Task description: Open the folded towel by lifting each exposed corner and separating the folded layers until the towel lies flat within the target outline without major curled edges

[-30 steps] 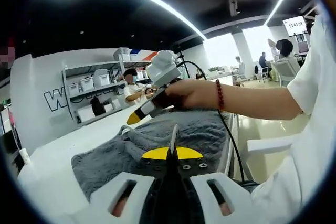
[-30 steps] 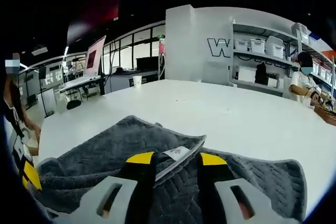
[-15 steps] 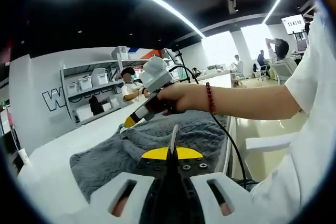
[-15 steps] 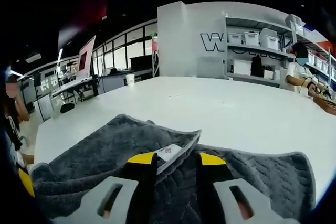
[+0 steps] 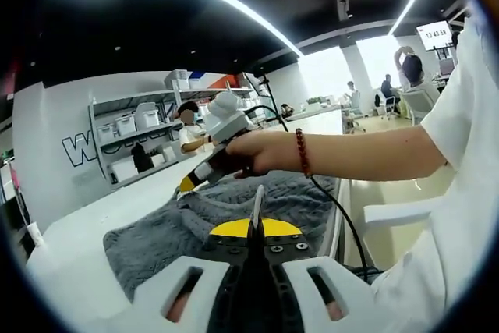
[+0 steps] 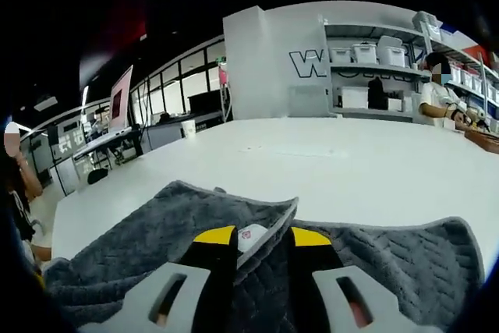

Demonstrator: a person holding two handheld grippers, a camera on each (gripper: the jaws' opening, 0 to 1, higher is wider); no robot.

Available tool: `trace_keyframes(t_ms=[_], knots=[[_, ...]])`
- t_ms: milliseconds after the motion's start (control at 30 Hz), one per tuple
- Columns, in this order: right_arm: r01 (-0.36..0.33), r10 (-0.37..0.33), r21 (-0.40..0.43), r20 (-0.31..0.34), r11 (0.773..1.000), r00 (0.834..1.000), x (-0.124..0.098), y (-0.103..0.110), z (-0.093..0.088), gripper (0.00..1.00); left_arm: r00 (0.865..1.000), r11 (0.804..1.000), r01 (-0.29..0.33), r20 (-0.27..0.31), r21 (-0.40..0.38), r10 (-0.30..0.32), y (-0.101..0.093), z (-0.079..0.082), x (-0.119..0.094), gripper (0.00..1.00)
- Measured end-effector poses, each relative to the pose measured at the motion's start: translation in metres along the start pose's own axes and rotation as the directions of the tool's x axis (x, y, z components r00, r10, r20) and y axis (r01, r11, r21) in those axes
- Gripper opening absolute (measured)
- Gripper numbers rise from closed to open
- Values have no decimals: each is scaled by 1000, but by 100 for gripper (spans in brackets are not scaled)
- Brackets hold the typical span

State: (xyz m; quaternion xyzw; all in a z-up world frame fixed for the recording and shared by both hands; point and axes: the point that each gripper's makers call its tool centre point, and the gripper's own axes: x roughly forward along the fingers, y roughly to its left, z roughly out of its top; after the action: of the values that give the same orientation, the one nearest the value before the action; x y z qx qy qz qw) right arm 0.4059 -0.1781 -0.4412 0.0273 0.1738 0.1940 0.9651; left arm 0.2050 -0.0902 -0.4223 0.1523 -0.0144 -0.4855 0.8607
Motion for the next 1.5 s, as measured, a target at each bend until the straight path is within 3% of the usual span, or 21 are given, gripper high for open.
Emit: trace_keyframes(t_ms=[300, 833, 1267, 1500], knots=[[10, -10, 32, 0, 999, 1000, 4, -1, -9, 20, 1000, 1000, 1, 1, -2, -1, 0, -1, -1, 2], [27, -28, 95, 4, 995, 1000, 22, -17, -2, 18, 1000, 1000, 5, 3, -9, -5, -4, -2, -2, 2], [38, -37, 175, -11, 984, 999, 37, -29, -6, 17, 1000, 1000, 3, 7, -12, -3, -7, -1, -3, 2], [43, -40, 227, -18, 973, 999, 43, -38, -7, 15, 999, 997, -4, 36, -75, 7, -3, 2, -4, 2]])
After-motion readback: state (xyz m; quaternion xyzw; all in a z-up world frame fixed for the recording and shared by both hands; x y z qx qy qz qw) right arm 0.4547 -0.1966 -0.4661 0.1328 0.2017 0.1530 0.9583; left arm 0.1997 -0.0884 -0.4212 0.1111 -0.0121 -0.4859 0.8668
